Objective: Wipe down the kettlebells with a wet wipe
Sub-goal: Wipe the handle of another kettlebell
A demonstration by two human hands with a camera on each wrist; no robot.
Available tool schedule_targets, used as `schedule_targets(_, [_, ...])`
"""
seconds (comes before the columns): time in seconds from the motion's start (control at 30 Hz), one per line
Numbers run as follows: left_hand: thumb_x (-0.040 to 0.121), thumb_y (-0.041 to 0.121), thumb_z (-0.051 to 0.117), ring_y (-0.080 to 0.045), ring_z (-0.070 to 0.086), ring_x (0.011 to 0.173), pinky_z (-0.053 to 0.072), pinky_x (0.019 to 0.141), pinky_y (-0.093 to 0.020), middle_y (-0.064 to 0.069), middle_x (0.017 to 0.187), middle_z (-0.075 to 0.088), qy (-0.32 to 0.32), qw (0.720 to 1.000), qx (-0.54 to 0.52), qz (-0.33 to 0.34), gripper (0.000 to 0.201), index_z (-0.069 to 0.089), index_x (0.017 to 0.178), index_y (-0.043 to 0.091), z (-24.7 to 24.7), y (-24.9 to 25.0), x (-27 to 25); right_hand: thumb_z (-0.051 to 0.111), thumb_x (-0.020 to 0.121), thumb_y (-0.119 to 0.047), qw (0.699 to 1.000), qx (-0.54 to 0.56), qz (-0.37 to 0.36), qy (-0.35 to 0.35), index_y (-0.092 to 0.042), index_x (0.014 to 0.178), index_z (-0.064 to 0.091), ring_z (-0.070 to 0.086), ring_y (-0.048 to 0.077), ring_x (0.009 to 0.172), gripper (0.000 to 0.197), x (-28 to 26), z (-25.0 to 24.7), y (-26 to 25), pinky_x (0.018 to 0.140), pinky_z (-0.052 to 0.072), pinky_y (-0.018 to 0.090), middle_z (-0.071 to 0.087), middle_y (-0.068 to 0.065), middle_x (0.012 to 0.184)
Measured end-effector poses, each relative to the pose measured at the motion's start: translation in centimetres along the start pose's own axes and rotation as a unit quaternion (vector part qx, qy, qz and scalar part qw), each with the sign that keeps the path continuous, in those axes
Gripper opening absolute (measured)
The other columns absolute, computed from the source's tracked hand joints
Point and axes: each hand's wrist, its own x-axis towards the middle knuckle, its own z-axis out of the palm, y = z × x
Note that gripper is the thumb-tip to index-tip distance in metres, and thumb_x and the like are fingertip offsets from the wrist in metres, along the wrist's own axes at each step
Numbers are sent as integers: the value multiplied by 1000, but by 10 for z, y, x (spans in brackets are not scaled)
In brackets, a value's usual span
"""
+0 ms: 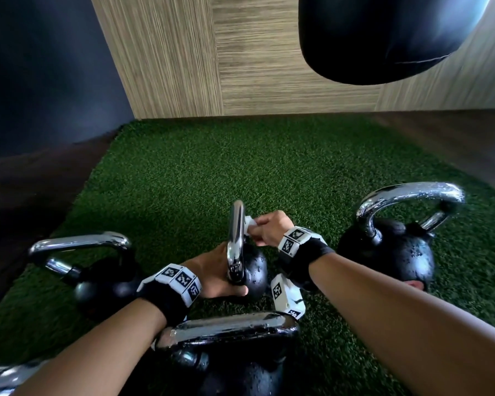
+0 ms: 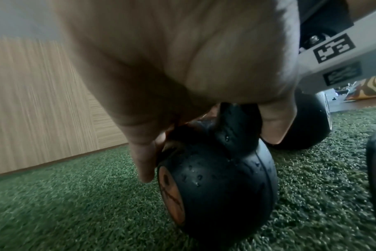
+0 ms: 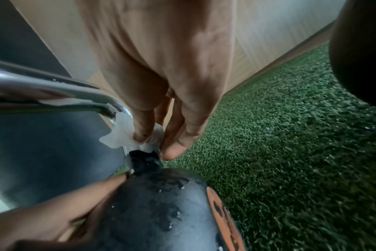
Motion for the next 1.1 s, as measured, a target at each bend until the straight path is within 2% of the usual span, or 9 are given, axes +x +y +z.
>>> schedule_targets(0.13, [84, 50, 72, -22, 44, 136, 41, 116, -39, -6, 157, 29, 10, 1000, 7, -5, 87, 24, 153, 25, 0, 6, 0, 79, 84, -7, 999, -36, -1, 14, -3, 105, 76, 75, 26, 85, 22, 2, -1, -16, 84, 62, 40, 77, 16, 96])
schedule_targets(0.23, [88, 61, 65, -17, 35, 141, 28, 121, -32, 2, 158, 33, 5, 1000, 15, 25, 70, 34, 146, 37, -3, 11, -2, 81, 82, -12, 992, -24, -78, 93, -16, 90, 81, 75, 15, 75, 9, 4, 2, -19, 69, 62, 25, 77, 0, 79])
schedule_targets(0.33, [87, 56, 66, -19, 46, 134, 40, 116, -37, -1, 154, 38, 6, 1000, 12, -6, 77, 34, 150, 26, -2, 12, -2, 81, 80, -13, 985, -64, -113, 110, -21, 89, 81, 64, 1, 64, 12, 3, 4, -12, 52, 46, 6, 71, -13, 71])
schedule_targets(0.43, [84, 48, 71, -20, 53, 126, 48, 107, -34, 0, 148, 41, 19, 999, -18, -31, 77, 36, 148, 22, -2, 10, -1, 81, 79, -9, 994, -59, -75, 58, -18, 95, 81, 69, 10, 74, 18, 5, 2, -12, 64, 58, 20, 75, -3, 82])
schedule_targets(0.53, [83, 54, 69, -20, 56, 121, 45, 103, -27, -1, 141, 51, 10, 998, -19, -62, 68, 48, 141, 25, -3, 5, -1, 79, 81, -10, 983, -4, -148, 106, -21, 84, 82, 76, 19, 83, 12, 3, 1, -24, 81, 63, 35, 79, 2, 86])
schedule_targets(0.7, [72, 72, 62, -20, 56, 123, 42, 110, -36, 0, 141, 54, 3, 994, -50, -93, 83, 48, 141, 28, -3, -7, 0, 77, 79, -2, 949, -79, -282, 121, -18, 97, 82, 63, -7, 75, 25, -4, 0, -26, 68, 46, 0, 79, 0, 98])
schedule_targets(0.87, [66, 77, 62, -17, 55, 121, 42, 109, -37, 6, 143, 53, 5, 989, -74, -128, 93, 42, 146, 32, -2, -10, 2, 73, 81, 1, 934, -164, -306, 80, -17, 102, 81, 64, 0, 75, 28, -6, -10, -41, 62, 44, 0, 78, 2, 103])
schedule_targets(0.97, [65, 76, 62, -19, 54, 123, 43, 110, -40, 6, 146, 50, 4, 990, -71, -120, 96, 38, 147, 34, -4, -10, 3, 75, 81, 1, 932, -173, -312, 68, -16, 99, 81, 57, -11, 66, 26, -12, -15, -45, 59, 43, 0, 78, 2, 100])
schedule_targets(1.1, [77, 63, 67, -13, 47, 121, 37, 104, -29, 4, 149, 47, 4, 991, -87, -100, 89, 34, 152, 29, -5, -12, 1, 84, 74, -2, 927, -181, -325, -50, -22, 90, 82, 60, -10, 63, 26, -28, -22, -52, 62, 47, 7, 75, -10, 83])
